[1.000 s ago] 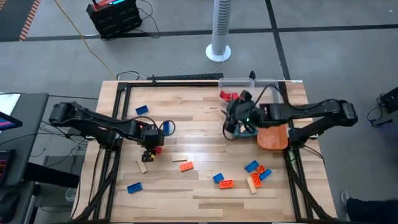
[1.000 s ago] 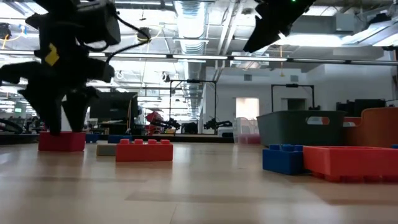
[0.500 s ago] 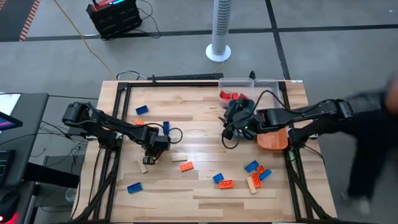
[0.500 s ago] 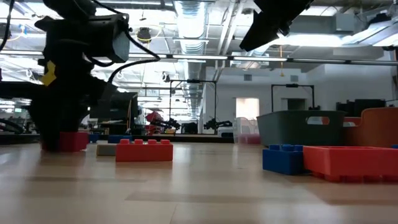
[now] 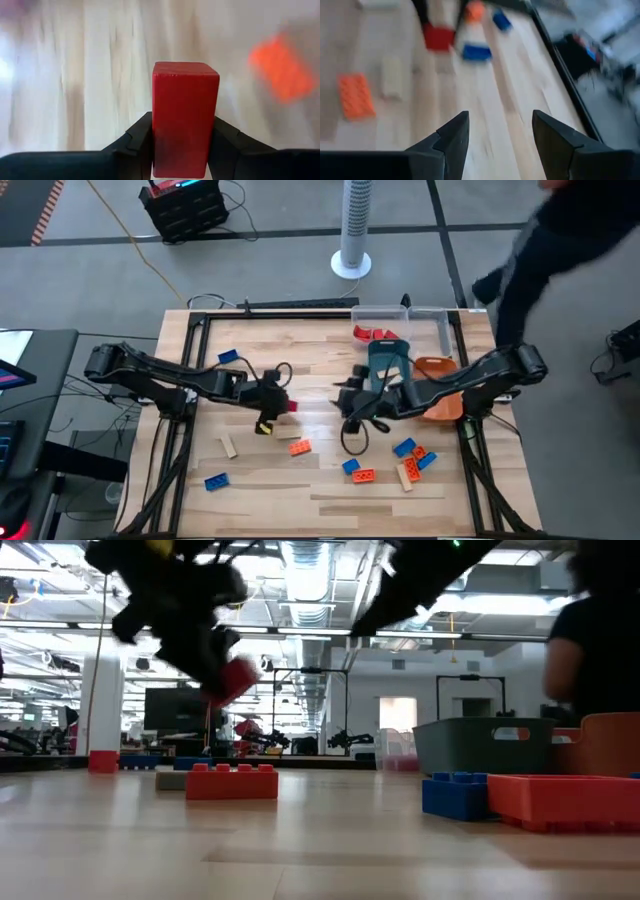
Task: Sort blocks
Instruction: Put the red block into the left transparent bin
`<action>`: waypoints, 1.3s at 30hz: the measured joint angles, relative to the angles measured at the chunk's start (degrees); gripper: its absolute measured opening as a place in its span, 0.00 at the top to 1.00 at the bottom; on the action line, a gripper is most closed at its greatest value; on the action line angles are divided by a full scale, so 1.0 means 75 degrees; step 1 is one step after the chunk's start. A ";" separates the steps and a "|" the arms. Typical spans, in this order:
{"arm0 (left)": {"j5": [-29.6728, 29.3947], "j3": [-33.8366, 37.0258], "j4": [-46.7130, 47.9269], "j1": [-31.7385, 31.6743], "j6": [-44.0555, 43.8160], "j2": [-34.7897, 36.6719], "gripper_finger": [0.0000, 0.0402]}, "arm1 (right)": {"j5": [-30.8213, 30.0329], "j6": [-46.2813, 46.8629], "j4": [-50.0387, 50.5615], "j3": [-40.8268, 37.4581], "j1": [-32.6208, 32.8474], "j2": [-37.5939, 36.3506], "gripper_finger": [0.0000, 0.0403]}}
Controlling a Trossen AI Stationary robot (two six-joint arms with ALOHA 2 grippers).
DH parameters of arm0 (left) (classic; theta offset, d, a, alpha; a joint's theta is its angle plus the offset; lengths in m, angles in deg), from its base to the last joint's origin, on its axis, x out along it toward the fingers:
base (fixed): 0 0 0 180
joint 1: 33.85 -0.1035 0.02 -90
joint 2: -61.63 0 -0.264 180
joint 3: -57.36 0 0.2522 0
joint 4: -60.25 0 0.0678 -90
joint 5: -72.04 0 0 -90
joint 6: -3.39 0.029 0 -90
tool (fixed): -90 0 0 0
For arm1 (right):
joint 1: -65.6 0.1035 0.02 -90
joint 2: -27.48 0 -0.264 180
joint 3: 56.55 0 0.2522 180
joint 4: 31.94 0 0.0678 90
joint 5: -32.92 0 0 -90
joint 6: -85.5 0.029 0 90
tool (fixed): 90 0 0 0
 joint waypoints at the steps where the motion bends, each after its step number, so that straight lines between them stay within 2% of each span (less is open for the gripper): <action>1: 0.0139 0.0000 -0.0322 -0.0043 0.0123 0.0036 0.70 | 0.0012 -0.0239 -0.0359 0.0000 0.0035 0.0086 0.47; 8: 0.0279 0.0000 -0.2399 -0.0104 0.0753 0.0051 0.70 | 0.0113 -0.0797 -0.2026 0.0000 0.0005 0.0276 0.47; 18: 0.0289 0.0000 -0.3820 -0.0103 0.1184 0.0051 0.70 | 0.1020 -0.1132 -0.3639 0.0000 0.0006 0.0276 0.47; 33: 0.0702 0.0000 -0.5107 -0.0103 0.1150 0.0051 0.70 | 0.1411 -0.1253 -0.3917 0.0000 -0.0101 0.0273 0.47; 36: 0.0706 0.0000 -0.5095 -0.0103 0.1059 0.0051 0.70 | 0.1413 -0.1358 -0.3922 0.0000 -0.0140 0.0273 0.51; 39: 0.0677 0.0000 -0.5060 -0.0103 0.0931 0.0051 0.66 | 0.1430 -0.1396 -0.3903 0.0000 -0.0185 0.0273 0.64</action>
